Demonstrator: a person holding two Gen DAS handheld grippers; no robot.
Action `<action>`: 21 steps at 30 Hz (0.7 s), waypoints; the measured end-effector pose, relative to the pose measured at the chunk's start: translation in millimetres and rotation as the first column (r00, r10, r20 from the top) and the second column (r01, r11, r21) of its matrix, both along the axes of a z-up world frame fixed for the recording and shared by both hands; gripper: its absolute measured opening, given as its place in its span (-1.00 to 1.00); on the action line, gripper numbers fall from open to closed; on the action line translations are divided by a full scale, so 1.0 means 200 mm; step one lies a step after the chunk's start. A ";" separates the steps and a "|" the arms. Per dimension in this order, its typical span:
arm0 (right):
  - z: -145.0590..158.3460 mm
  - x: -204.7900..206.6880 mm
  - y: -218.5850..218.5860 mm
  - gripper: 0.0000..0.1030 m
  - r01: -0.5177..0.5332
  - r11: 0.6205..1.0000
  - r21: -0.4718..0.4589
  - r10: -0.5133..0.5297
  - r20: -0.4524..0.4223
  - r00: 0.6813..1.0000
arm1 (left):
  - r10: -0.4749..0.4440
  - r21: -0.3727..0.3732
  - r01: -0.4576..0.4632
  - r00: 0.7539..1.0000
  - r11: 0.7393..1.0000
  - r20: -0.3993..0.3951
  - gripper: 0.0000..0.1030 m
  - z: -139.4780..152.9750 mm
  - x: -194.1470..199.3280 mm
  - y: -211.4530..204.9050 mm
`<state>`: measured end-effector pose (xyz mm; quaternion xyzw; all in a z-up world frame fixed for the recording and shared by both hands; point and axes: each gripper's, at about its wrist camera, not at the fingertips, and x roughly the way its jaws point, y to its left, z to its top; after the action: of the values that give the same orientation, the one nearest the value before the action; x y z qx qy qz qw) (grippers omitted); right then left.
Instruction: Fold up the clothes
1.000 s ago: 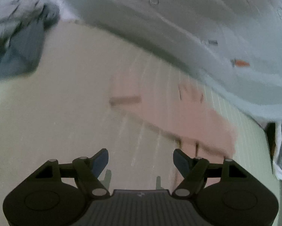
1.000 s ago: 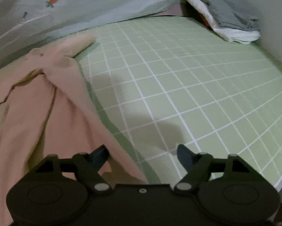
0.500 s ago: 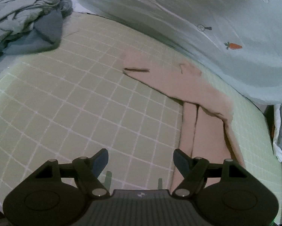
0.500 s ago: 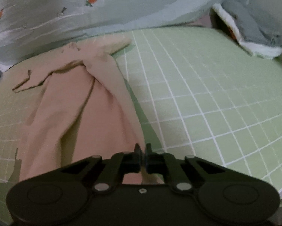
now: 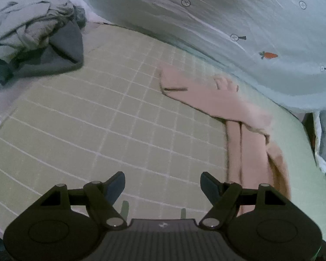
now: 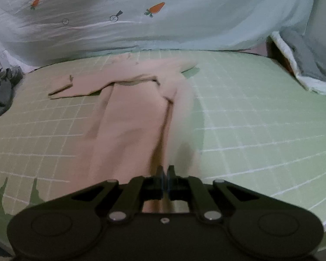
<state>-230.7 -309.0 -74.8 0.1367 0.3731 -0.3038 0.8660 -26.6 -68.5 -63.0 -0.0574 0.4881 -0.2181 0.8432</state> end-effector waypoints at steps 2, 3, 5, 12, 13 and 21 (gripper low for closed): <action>-0.05 0.03 0.03 -0.90 0.021 0.999 0.028 -0.021 0.003 1.000 | 0.005 0.009 -0.005 1.000 1.000 0.008 0.49 -0.01 0.02 0.06; -0.08 0.04 0.04 -0.87 0.034 0.998 0.050 -0.034 0.001 0.999 | 0.011 0.012 -0.011 1.000 1.000 0.007 0.49 -0.01 0.03 0.09; -0.11 0.04 0.05 -0.81 0.063 0.995 0.083 -0.064 0.008 0.998 | 0.025 0.019 -0.025 1.000 0.999 0.002 0.49 -0.02 0.05 0.13; -0.03 -0.03 0.03 -0.32 0.148 0.974 0.173 -0.174 0.151 0.973 | 0.039 0.017 -0.039 0.999 0.999 -0.010 0.50 -0.04 0.09 0.21; -0.01 -0.04 0.04 -0.34 0.157 0.975 0.156 -0.183 0.170 0.968 | 0.032 0.016 -0.032 0.999 0.999 -0.008 0.50 -0.04 0.09 0.21; -0.13 -0.02 -0.04 -0.52 0.208 0.962 0.178 -0.221 0.054 0.974 | 0.039 0.012 -0.038 0.999 0.999 -0.030 0.51 -0.07 0.12 0.19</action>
<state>-233.8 -316.1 -100.3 0.2613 0.3488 -0.3573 0.8261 -2.9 -31.0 -77.6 -0.0654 0.5008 -0.1982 0.8400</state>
